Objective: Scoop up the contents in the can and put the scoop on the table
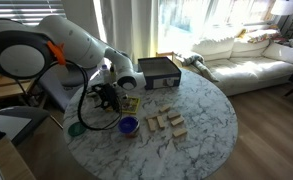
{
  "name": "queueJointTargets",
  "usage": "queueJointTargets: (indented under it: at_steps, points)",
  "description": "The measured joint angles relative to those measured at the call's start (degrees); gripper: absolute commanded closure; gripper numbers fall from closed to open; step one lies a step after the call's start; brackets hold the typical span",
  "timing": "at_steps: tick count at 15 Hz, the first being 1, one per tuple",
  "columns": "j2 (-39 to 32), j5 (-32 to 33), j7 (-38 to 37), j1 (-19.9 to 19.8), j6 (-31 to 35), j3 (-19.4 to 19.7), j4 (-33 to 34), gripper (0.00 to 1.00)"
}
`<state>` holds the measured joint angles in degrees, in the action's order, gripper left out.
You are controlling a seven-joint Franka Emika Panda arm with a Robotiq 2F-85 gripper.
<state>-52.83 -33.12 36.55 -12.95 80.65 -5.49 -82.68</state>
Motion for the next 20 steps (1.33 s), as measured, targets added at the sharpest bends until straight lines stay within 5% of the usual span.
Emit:
queueJointTargets:
  at_steps: [13,20]
  points:
    - [21.72,6.17,10.4,2.31,10.73,-0.14,-11.5,0.0]
    - [34.1,6.0,14.13,6.58,24.3,-0.79,-23.14,0.0]
